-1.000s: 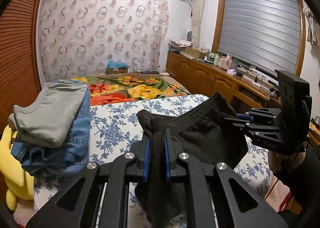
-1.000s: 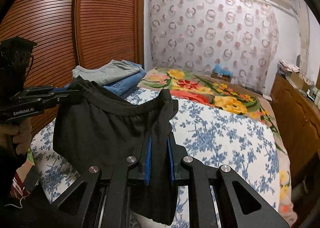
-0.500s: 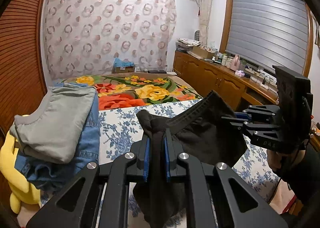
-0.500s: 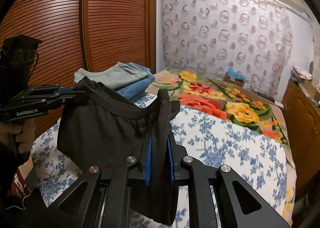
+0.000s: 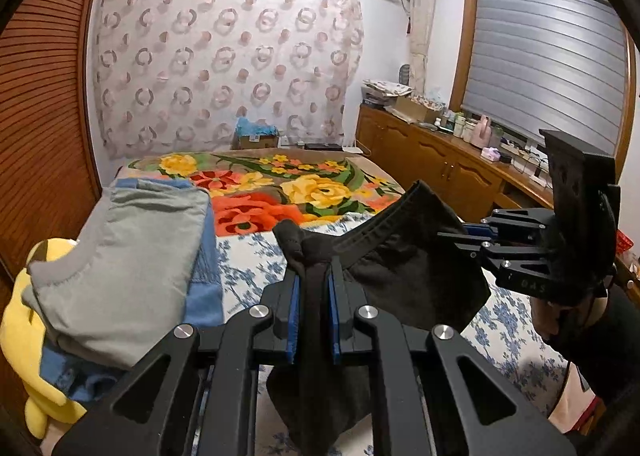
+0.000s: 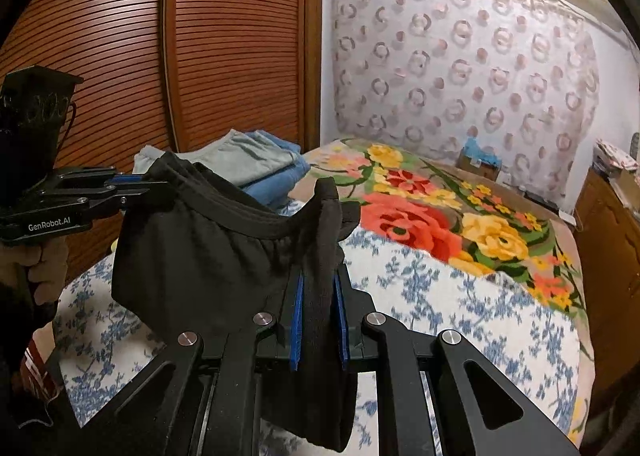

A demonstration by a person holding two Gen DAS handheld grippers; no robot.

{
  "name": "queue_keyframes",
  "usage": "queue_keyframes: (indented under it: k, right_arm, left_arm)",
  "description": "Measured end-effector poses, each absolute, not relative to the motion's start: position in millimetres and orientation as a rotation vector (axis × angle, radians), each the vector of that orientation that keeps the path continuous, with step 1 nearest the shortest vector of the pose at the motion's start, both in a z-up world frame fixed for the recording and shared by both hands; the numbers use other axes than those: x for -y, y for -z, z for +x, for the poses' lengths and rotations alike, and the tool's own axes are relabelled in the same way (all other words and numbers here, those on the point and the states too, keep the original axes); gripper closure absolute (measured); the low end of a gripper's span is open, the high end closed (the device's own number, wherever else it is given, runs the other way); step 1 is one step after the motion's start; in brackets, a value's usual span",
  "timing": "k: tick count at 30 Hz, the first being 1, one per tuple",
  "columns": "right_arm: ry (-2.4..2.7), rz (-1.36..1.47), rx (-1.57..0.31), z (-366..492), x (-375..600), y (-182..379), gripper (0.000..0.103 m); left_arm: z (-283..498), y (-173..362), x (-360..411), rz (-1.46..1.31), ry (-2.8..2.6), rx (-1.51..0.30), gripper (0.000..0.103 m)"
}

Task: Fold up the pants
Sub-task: 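Lift the folded pants off the bed with both tools, then carry the held black pants with both tools over the stack of folded clothes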

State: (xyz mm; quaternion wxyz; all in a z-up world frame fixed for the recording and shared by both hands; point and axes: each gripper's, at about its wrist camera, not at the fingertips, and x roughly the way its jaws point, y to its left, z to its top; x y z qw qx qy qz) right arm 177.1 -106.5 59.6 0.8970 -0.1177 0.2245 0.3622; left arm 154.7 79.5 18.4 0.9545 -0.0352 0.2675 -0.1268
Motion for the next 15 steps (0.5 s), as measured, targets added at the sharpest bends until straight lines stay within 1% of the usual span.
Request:
queue_keyframes:
  k: [15]
  right_arm:
    - [-0.798, -0.318, -0.359, 204.3, 72.2, -100.8, 0.089]
  left_arm:
    - [164.2, -61.4, -117.9, -0.058, 0.153, -0.467, 0.09]
